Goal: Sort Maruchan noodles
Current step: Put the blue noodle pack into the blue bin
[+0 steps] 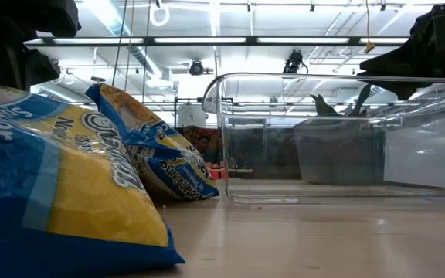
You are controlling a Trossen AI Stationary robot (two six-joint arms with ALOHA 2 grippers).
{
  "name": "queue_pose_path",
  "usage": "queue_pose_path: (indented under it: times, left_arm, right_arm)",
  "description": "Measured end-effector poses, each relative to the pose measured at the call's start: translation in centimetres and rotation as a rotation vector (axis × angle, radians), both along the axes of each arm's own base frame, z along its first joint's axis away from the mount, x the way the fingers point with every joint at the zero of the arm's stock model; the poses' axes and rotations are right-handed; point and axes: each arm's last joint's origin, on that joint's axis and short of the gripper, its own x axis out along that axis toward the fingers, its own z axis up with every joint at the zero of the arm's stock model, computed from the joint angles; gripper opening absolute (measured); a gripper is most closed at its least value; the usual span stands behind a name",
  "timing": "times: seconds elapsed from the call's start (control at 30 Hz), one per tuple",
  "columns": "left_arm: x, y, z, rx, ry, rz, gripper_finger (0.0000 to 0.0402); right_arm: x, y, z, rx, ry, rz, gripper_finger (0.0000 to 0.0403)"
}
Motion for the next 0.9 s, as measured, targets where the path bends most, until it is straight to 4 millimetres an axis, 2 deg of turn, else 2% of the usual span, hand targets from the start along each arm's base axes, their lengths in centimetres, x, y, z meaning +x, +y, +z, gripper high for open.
queue_pose_path:
  times: [0.1,0.23,0.37,0.6,0.73,0.9]
  left_arm:
    - [-0.1,0.0,0.0,-0.007,0.014,-0.007,0.0008]
    - [-0.2,0.5,0.3,-0.033,0.035,-0.001,0.0011]
    - [-0.2,1.4,2.1,-0.018,0.049,0.028,0.0009]
    - [-0.7,3.8,6.6,0.210,0.043,0.165,0.0008]
    - [-1.0,5.2,7.4,0.352,0.054,0.268,0.0008]
    - [-1.0,6.8,7.3,0.390,0.101,0.362,0.0008]
  right_arm:
    - [0.0,0.0,0.0,0.000,0.000,0.000,0.0199]
    - [0.0,0.0,0.0,0.000,0.000,0.000,0.0199]
    - [0.0,0.0,0.0,0.000,0.000,0.000,0.0199]
    - [0.0,0.0,0.0,0.000,0.000,0.000,0.0199]
    - [0.0,0.0,0.0,0.000,0.000,0.000,0.0199]
    - [0.0,0.0,0.0,0.000,0.000,0.000,0.0199]
